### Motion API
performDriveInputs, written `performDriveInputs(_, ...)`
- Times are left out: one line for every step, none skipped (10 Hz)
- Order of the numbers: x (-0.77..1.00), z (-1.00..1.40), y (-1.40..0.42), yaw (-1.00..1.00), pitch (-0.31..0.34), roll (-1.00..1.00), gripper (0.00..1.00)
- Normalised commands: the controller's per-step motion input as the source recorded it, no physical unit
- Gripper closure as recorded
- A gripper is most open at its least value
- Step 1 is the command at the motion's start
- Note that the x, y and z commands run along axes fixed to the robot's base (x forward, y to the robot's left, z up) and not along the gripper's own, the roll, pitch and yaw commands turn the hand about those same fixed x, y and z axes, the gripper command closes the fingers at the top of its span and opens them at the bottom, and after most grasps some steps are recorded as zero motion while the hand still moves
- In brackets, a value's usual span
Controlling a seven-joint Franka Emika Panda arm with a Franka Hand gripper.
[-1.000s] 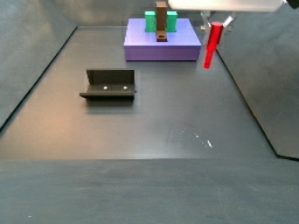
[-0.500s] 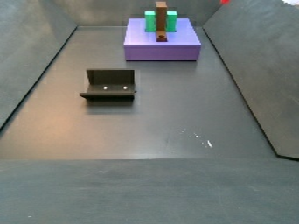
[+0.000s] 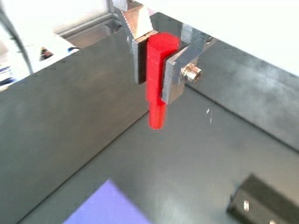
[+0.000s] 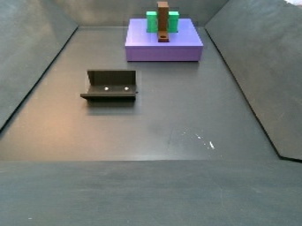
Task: Pick up the red object. Move up. Move to above the board. Insert the red object.
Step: Move to above the board, then insert the red object.
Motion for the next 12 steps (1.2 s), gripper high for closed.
performDriveInputs(0.71, 0.21, -1.4, 0.05, 0.208, -0.01, 1.0)
performDriveInputs(0.7, 0.21, -1.4, 0.04, 0.159, 0.04, 1.0)
performDriveInputs(0.74, 0.22, -1.4, 0.03, 0.134, 0.03, 1.0)
performDriveInputs(0.45, 0.12, -0.74, 0.02, 0.138, 0.06, 1.0)
performDriveInputs(0.33, 0.08, -0.5, 0.01, 0.142, 0.07, 1.0)
performDriveInputs(0.17, 0.06, -0.23, 0.01, 0.094, 0.04, 1.0)
performDriveInputs(0.0, 0.0, 0.0, 0.0, 0.0, 0.01, 1.0)
performDriveInputs(0.0, 0.0, 0.01, 0.0, 0.0, -0.01, 1.0)
performDriveInputs(0.0, -0.01, 0.05, 0.0, -0.004, 0.0, 1.0)
performDriveInputs(0.0, -0.17, 0.22, -0.07, 0.0, 0.0, 1.0)
performDriveInputs(0.0, -0.21, 0.29, -0.12, 0.0, 0.05, 1.0)
performDriveInputs(0.01, -0.25, 0.3, -0.12, -0.009, 0.08, 1.0)
